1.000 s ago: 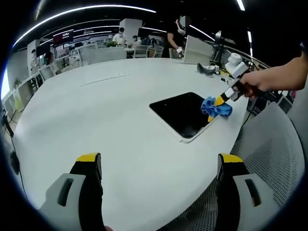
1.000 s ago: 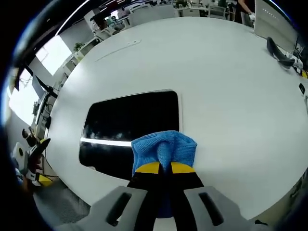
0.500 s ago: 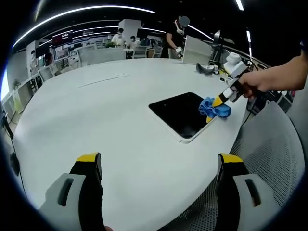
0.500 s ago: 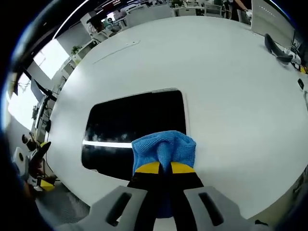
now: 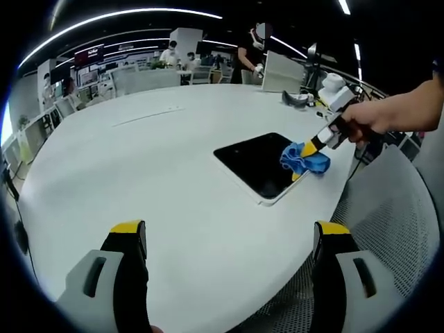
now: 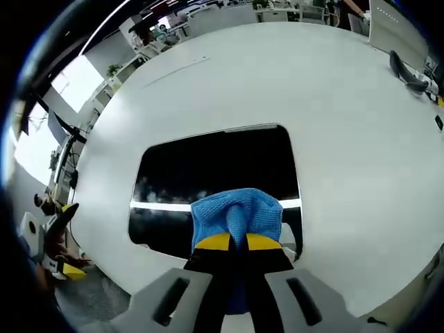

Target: Wipe the mirror surface with the cleaning cloth until all visible marks leave the cleaned area.

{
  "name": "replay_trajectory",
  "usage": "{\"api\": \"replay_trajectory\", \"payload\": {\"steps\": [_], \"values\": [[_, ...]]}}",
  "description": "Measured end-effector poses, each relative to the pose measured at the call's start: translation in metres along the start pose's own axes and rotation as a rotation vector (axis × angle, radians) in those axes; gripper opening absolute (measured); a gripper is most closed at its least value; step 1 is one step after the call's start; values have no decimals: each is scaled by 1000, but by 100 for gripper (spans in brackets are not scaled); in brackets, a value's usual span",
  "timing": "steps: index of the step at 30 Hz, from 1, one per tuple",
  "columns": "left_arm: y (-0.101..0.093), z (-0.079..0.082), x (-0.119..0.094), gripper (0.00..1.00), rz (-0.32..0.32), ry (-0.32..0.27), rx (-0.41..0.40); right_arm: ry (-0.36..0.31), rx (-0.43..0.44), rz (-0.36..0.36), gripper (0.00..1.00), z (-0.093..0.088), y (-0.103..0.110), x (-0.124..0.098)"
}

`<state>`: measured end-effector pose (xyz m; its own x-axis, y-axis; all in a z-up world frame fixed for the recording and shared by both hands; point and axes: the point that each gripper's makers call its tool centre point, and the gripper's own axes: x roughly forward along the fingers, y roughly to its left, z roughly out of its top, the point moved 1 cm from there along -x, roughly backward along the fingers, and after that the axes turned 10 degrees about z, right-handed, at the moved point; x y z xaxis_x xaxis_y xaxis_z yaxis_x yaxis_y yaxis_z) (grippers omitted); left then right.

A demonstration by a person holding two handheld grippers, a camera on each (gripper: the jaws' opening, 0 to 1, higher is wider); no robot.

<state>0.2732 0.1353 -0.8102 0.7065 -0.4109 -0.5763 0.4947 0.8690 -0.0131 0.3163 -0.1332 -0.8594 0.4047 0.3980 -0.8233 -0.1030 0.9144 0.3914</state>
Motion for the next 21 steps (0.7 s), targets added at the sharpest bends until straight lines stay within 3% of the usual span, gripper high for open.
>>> {"api": "replay_trajectory", "payload": {"steps": [21], "values": [[1,-1,0,99,8,4,2,14,-19,47,1,-1,41,20]]}}
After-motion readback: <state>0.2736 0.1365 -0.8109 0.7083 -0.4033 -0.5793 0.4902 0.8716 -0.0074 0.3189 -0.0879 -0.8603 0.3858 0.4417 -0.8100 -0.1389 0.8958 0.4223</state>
